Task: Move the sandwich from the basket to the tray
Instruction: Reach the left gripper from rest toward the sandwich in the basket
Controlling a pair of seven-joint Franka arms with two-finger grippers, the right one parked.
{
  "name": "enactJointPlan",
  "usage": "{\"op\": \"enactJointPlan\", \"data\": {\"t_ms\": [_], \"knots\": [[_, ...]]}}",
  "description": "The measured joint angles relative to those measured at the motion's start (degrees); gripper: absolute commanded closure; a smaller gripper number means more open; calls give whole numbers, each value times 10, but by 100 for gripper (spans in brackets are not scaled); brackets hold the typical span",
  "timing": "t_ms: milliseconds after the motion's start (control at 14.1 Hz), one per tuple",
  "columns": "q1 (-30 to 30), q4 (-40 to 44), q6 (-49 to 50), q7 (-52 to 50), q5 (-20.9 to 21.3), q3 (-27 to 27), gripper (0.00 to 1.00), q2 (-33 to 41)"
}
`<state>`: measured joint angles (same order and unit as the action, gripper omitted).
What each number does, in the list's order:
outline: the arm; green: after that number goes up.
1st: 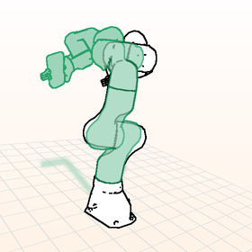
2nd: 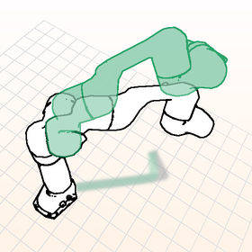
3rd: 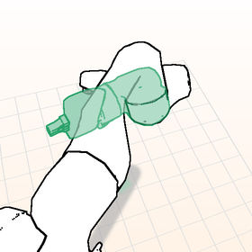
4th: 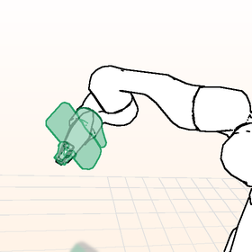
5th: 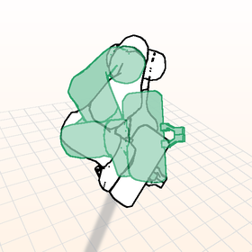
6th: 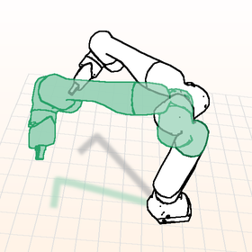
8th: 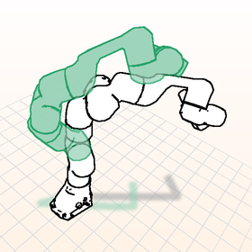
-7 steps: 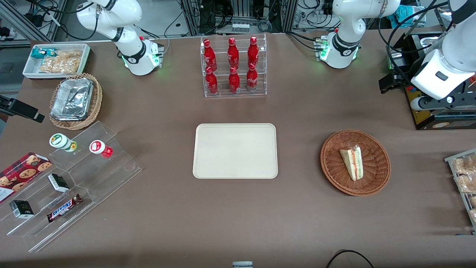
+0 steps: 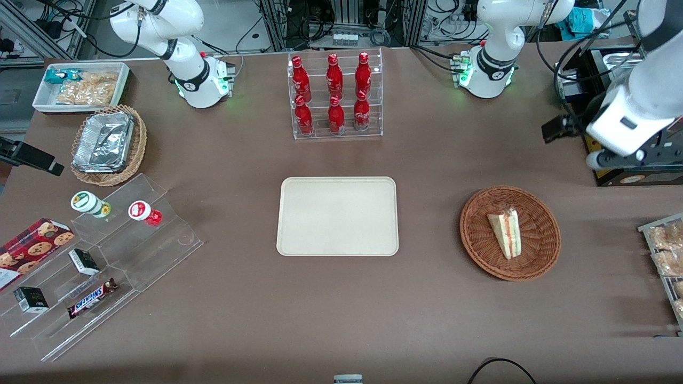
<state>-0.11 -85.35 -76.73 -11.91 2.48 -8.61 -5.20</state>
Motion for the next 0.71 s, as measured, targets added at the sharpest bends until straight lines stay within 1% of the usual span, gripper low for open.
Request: {"op": "enactJointPlan", "data": {"t_ms": [354,496,638,709], "knots": [[41,-156,-166,-15,0,3,0,-36],[53,-202,-230,-82,0,4,0,-53],[52,-230,-293,-150,0,3,0,-71],[51,-237,-315,-169,0,2,0,-80]]}}
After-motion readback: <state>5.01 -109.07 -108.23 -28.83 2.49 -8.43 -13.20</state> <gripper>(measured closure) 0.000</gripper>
